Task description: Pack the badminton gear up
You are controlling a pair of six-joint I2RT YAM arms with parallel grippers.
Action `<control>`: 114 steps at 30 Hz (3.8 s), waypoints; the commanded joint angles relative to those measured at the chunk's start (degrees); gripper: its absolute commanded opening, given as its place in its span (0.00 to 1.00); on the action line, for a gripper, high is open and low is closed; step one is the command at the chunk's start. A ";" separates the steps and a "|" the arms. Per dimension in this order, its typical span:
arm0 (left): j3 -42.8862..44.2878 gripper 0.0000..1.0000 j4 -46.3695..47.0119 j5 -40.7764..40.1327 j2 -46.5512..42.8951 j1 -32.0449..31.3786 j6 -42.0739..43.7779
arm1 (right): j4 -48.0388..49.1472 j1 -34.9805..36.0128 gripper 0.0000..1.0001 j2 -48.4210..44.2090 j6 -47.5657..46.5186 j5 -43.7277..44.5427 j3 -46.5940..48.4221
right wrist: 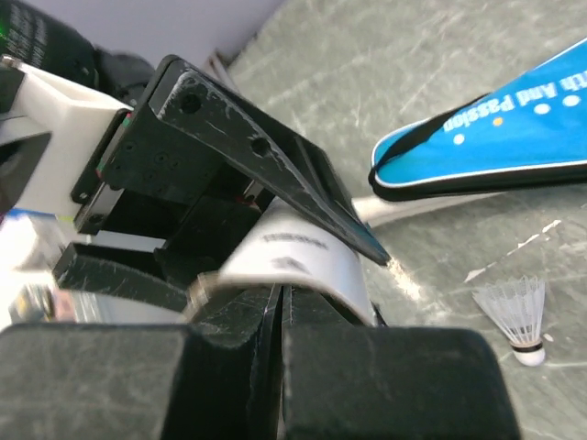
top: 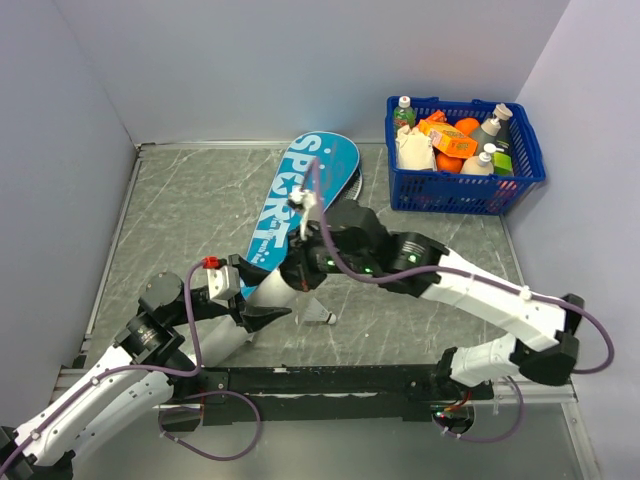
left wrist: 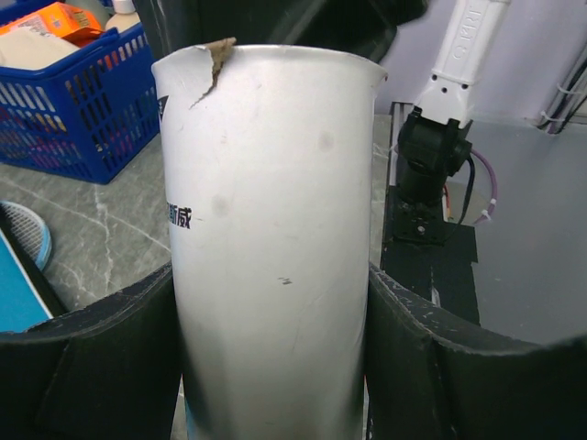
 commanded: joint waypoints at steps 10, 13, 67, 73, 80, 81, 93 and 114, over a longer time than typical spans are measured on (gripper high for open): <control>0.25 0.01 2.96 -0.72 -0.20 -0.05 0.23 | -11.40 1.63 0.45 3.56 -6.28 -3.76 8.00; 0.42 0.01 2.96 -0.54 0.42 -0.05 0.14 | -11.58 0.75 0.49 0.13 -5.93 -1.13 8.18; 0.51 0.01 1.64 -2.48 -2.57 -0.05 0.32 | -12.45 -12.44 0.68 29.47 -4.16 6.87 -3.60; 0.69 0.01 1.56 -2.21 -2.83 -0.05 0.41 | -14.92 -11.83 0.66 31.14 -5.49 9.51 -3.25; 0.60 0.01 1.47 -2.12 -3.10 0.04 0.58 | -17.11 -10.95 0.48 32.73 -6.54 11.54 -2.02; 0.60 0.01 1.47 -2.21 -3.18 -0.05 0.58 | -17.29 -10.94 0.40 32.64 -6.54 11.71 -2.02; 0.69 0.01 1.64 -2.12 -2.39 0.04 0.58 | -21.50 -11.21 0.00 26.93 -6.28 18.47 -0.35; 0.42 0.01 4.02 -0.54 0.24 0.04 -1.17 | -11.24 -21.23 0.00 -12.35 -2.77 14.00 1.76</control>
